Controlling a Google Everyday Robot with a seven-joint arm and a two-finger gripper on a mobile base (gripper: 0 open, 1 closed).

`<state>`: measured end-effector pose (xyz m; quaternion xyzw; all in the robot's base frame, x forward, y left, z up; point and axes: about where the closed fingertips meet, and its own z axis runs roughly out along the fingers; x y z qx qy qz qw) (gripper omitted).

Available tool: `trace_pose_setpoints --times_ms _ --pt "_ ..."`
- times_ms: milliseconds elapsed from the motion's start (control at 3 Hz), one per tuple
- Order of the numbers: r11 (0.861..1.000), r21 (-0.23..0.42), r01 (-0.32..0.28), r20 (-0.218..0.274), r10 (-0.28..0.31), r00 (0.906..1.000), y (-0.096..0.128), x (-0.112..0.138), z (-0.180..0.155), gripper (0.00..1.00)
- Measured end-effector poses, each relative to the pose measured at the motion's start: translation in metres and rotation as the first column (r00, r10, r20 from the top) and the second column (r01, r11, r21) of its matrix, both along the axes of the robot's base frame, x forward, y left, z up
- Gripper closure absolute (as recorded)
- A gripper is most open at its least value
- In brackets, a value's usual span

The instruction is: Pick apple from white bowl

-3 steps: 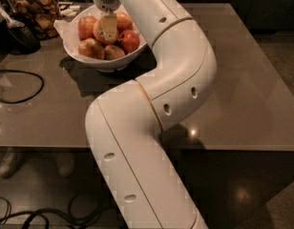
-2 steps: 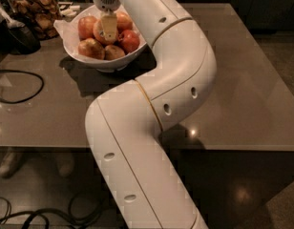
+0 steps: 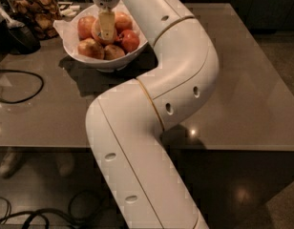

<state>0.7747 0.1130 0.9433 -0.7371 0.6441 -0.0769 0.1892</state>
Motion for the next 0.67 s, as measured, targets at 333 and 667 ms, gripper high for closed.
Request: trace_pose_setpoints --times_ms 333,667 --pt "0.999 0.032 0.038 0.030 -0.039 0.9988 -0.005 -0.005 0.025 1.00" --pt "0.996 0.049 0.072 0.037 -0.074 0.9966 -0.008 -0.010 0.039 1.00"
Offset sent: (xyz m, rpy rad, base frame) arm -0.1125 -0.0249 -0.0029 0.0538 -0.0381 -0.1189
